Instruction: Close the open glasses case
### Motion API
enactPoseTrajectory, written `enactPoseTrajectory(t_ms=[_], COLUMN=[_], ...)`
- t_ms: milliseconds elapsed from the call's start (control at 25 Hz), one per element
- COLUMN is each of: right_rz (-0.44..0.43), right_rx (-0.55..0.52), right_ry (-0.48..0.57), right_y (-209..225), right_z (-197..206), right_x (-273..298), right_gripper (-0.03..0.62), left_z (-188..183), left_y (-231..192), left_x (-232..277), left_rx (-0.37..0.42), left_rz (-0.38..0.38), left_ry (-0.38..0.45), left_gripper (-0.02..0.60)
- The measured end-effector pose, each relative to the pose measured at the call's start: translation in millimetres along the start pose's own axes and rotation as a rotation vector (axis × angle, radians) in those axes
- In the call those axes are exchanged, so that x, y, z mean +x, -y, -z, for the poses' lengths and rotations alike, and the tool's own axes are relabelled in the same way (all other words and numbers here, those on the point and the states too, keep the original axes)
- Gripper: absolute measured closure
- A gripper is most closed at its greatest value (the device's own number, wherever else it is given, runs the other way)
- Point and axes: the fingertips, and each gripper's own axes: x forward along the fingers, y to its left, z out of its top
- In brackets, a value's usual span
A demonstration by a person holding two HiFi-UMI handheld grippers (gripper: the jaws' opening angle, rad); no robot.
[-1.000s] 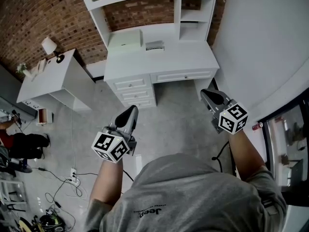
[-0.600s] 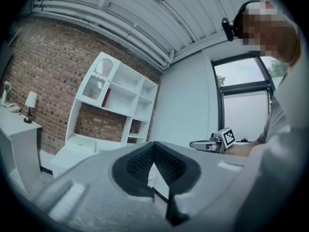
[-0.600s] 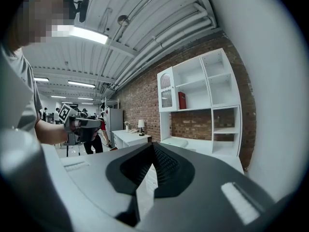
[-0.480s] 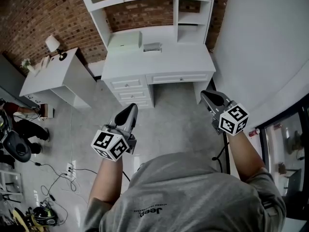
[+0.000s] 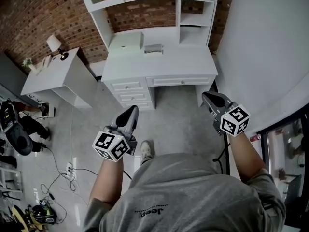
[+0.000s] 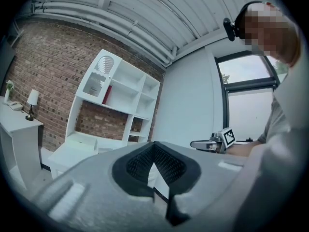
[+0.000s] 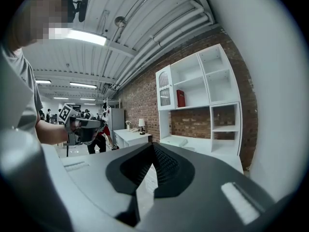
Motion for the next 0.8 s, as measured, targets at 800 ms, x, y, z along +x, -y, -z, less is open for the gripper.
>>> enactPoseTrajectory(t_ms=[800], right_rz=[0.137], right_rx=[0.000], right_ry=[0.021], right_y=[62], right_z=[-57], right_x=[274], right_gripper=[0.585], left_z=[-68], left_y=[-272], left_x=[136], left_rx=[0.029], left_rz=[0.223], left_ry=[-0.034], left_gripper=[0.583])
